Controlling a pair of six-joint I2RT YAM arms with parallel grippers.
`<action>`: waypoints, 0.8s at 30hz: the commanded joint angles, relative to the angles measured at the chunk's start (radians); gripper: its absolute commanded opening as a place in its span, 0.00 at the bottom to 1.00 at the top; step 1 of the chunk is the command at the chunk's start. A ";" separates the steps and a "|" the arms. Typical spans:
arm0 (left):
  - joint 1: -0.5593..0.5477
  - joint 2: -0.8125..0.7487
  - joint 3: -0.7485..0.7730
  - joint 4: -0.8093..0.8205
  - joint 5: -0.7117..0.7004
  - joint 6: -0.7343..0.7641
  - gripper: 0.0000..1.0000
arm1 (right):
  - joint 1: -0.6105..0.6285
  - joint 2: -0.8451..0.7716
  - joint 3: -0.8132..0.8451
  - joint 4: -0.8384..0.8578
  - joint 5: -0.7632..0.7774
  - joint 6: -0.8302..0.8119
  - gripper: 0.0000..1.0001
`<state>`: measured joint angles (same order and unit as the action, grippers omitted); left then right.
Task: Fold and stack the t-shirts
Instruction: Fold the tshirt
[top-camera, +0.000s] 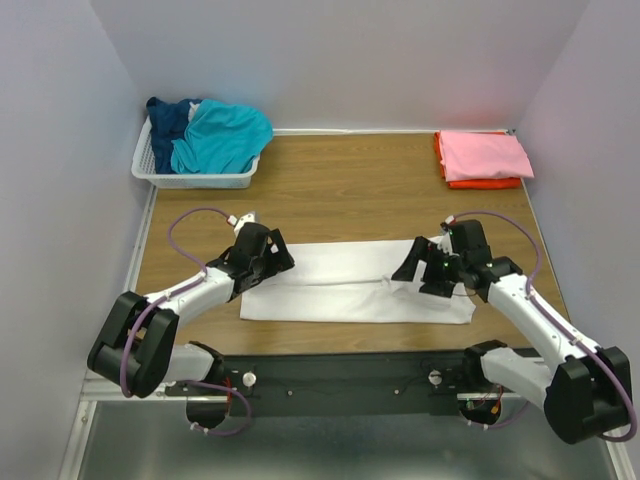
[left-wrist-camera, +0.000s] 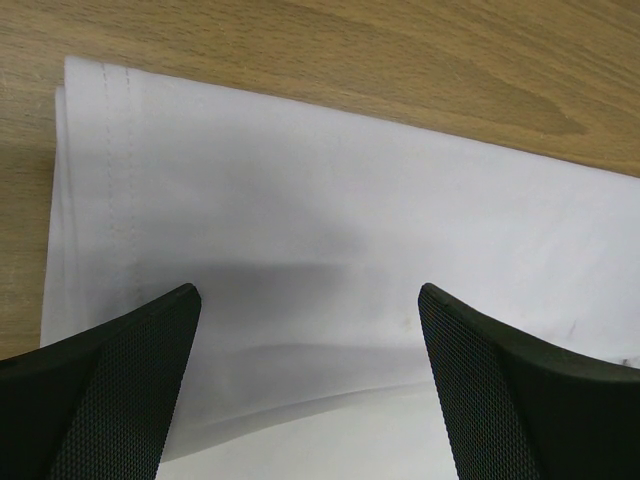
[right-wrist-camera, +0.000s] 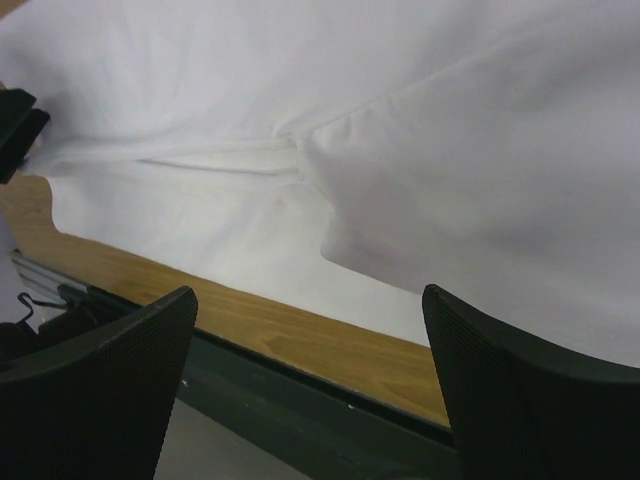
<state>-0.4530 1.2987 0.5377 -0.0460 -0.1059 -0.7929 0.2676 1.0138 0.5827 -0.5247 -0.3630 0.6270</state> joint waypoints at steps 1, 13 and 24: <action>0.000 0.016 0.007 -0.028 -0.046 0.014 0.98 | 0.004 0.064 0.097 -0.009 0.137 -0.015 1.00; 0.002 -0.025 -0.018 -0.034 -0.051 -0.003 0.98 | 0.061 0.295 0.111 0.302 -0.068 0.019 1.00; 0.002 -0.022 -0.044 -0.023 -0.057 -0.014 0.98 | 0.114 0.335 -0.010 0.370 -0.057 0.057 1.00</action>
<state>-0.4530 1.2770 0.5156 -0.0387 -0.1242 -0.8009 0.3717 1.3235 0.6186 -0.1986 -0.4091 0.6655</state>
